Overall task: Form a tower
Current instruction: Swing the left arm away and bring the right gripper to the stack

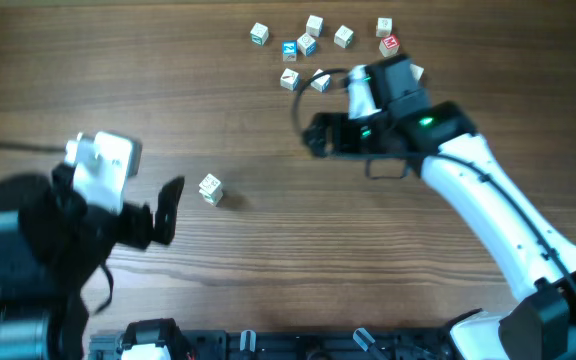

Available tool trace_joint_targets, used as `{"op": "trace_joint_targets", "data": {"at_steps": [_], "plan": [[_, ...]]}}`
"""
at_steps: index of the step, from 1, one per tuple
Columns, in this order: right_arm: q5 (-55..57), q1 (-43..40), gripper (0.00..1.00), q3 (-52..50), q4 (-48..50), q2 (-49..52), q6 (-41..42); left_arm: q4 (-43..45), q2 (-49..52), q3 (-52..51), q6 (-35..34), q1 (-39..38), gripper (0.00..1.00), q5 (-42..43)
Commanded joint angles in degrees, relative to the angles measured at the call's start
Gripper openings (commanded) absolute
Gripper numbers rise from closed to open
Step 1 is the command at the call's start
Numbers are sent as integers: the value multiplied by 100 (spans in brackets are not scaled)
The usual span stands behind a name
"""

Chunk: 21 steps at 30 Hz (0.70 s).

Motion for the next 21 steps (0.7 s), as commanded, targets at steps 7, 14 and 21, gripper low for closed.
{"op": "trace_joint_targets", "data": {"at_steps": [7,14,21], "plan": [[63,916,100,-17,953,42,-1958,-455,-1176,68,-1062,96,100,-911],[-352,1134,100,1141,667,1198,-2527,-289,-1233,68,-1644,96,100,-2227],[358,1751,97,2319,-142,2118,-3136,-234,-638,66,-1722,96,100,-2905]]}}
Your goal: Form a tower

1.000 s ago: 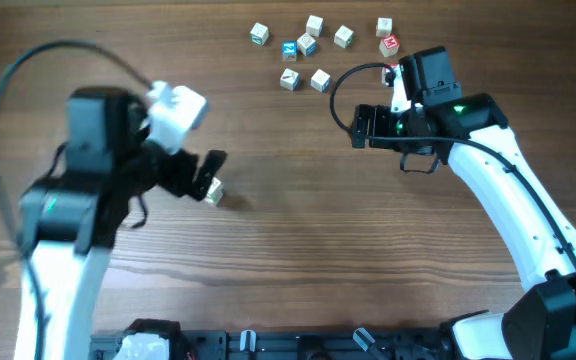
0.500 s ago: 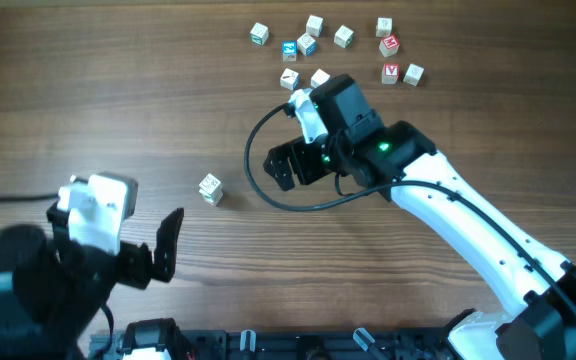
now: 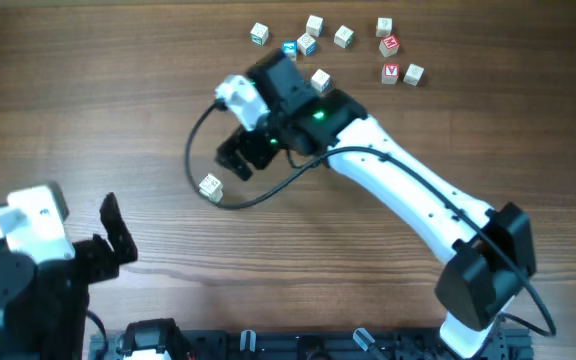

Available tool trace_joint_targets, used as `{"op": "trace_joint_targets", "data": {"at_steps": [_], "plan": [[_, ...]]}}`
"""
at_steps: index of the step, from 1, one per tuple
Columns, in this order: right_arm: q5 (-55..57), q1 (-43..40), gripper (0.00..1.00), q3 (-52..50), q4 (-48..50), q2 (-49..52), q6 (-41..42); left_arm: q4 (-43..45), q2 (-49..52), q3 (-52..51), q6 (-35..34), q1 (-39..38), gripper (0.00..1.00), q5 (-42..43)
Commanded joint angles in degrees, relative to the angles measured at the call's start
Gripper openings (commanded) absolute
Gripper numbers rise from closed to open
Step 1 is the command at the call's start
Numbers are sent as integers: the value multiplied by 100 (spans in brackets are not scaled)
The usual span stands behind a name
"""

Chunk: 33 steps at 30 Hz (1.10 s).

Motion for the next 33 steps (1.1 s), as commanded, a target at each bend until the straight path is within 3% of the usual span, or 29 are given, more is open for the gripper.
{"op": "trace_joint_targets", "data": {"at_steps": [1,8,10,11,12,15,18,33], "plan": [[210,273,96,140,-109,409,-555,-17,485,59,-111,48,100,-208],[811,861,92,140,188,994,-717,214,1644,59,24,199,95,195],[802,870,93,140,369,1032,-702,476,1902,59,39,817,94,192],[734,870,92,140,439,1036,-704,533,2033,59,37,1491,94,297],[654,870,92,140,474,1036,-706,533,2103,59,35,1928,100,658],[634,870,91,136,544,1038,-708,503,2420,59,31,3727,100,2743],[636,870,88,136,555,1091,-723,463,2704,59,33,4590,100,3987],[595,951,73,129,568,1453,-728,374,2944,59,35,4719,100,4074]]}}
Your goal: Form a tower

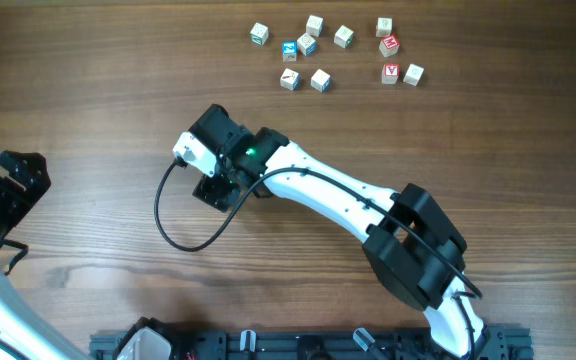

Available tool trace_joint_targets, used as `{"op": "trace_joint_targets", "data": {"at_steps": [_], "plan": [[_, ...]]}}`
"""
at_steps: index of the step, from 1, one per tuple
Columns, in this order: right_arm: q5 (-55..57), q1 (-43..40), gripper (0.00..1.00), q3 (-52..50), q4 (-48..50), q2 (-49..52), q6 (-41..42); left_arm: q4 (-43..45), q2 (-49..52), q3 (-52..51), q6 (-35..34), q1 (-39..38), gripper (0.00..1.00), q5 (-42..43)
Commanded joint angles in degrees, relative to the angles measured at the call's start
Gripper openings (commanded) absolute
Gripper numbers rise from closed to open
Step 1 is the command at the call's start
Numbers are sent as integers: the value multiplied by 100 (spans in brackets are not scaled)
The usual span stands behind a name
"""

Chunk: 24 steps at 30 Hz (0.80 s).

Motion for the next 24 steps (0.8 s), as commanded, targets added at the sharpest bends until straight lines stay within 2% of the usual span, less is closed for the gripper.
{"op": "trace_joint_targets", "data": {"at_steps": [1,5,13,24], "plan": [[-85,24,72,76,26,63,-44,0,22,55,28,37,100,133],[-85,24,63,79,22,59,-175,0,24,57,28,37,100,133],[-85,24,54,79,24,59,-186,-2,24,57,26,37,100,133],[-90,31,49,92,33,-44,-229,-4,24,57,26,37,100,133]]}}
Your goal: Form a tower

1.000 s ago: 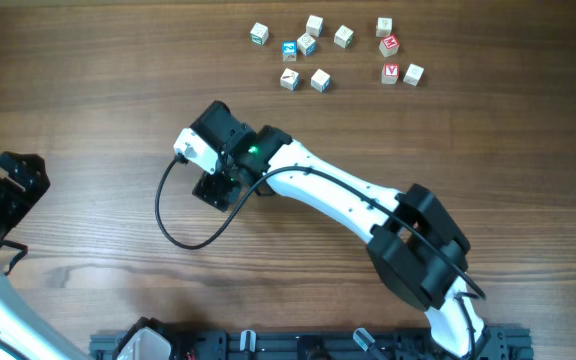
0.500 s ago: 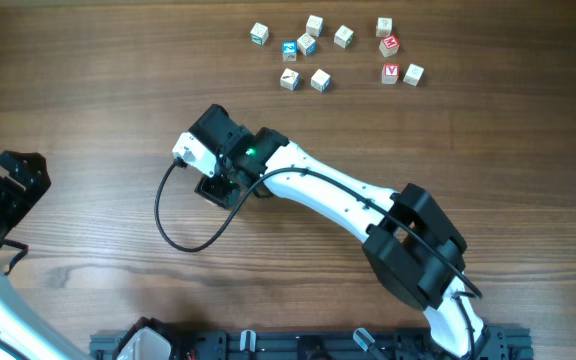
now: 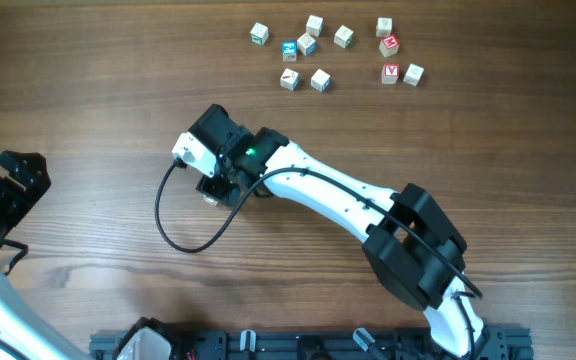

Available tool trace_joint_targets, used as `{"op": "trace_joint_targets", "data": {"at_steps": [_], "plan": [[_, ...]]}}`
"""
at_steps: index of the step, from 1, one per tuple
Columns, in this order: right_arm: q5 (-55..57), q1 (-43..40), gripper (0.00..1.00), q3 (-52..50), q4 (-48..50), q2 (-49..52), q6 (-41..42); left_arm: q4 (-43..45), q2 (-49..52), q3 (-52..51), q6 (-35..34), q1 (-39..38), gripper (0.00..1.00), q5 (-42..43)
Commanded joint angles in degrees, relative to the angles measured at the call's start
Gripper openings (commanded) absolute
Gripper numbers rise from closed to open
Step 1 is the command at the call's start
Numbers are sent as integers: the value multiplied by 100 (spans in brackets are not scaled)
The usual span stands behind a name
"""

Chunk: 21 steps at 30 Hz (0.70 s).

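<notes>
My right gripper (image 3: 213, 190) hangs over the left-middle of the table, pointing down. A pale cube (image 3: 209, 197) peeks out right beneath it, between the fingers. The wrist hides how the jaws stand and whether a second cube lies under there. Several more small cubes are scattered at the back, among them a blue one (image 3: 289, 48), a red one (image 3: 389, 45) and pale ones (image 3: 320, 80). Far off at the table's left edge is my left gripper (image 3: 20, 175), its dark fingers apart and nothing in them.
A black cable (image 3: 168, 225) loops from the right wrist down over the wood. The white right arm (image 3: 338, 195) crosses the table diagonally from the front right. A black rail (image 3: 268, 345) runs along the front edge.
The right gripper stays at the same spot over the lone cube. A pale cube face now shows under it where only dark fingers showed before. The left arm has not moved.
The right gripper was beside the cube cluster at the back and one pale cube lay alone left of centre, with the left gripper near it. Then the right gripper was close to that cube and the left one nearer the left edge. Since then the right has stood over the cube.
</notes>
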Motion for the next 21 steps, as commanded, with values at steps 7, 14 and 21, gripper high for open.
{"op": "trace_joint_targets", "data": {"at_steps": [7,14,21], "plan": [[-96,63,47,92,11,-247,-79,-4,24,57,26,37,100,133],[-501,63,43,92,-35,-271,-352,-4,24,57,28,37,100,133],[-496,63,40,92,-66,-295,-483,-4,24,57,26,37,100,131]]}}
